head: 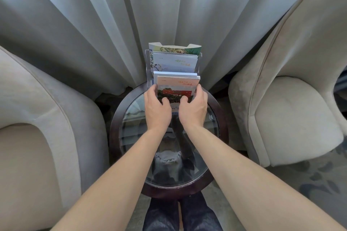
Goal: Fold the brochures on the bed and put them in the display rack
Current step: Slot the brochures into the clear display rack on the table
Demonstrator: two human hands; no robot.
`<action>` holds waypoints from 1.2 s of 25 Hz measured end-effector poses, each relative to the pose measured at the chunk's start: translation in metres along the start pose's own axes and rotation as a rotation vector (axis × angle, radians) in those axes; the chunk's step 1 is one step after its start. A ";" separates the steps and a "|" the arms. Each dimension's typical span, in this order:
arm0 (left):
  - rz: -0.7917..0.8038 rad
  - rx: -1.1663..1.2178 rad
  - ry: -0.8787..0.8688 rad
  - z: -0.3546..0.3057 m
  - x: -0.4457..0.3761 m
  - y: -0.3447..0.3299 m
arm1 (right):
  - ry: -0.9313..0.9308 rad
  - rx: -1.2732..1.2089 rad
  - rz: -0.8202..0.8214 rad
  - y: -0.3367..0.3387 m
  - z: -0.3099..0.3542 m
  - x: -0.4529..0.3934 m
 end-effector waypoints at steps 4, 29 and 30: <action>0.011 0.006 0.015 0.000 -0.003 0.001 | 0.033 -0.020 -0.040 -0.001 0.001 0.005; 0.105 -0.042 0.012 0.002 -0.010 0.004 | -0.040 -0.096 0.031 0.007 0.014 -0.001; 0.106 -0.044 0.014 0.002 -0.010 0.004 | -0.037 -0.088 0.028 0.007 0.015 -0.001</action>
Point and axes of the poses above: each hand's wrist, its own x-axis away from the middle knuckle, its own y-axis out of the back of the hand, z = x × y, the point moved 1 cm from there along -x, towards the middle knuckle, and after that the axes turned 6 degrees about y, right-handed, at the moved point
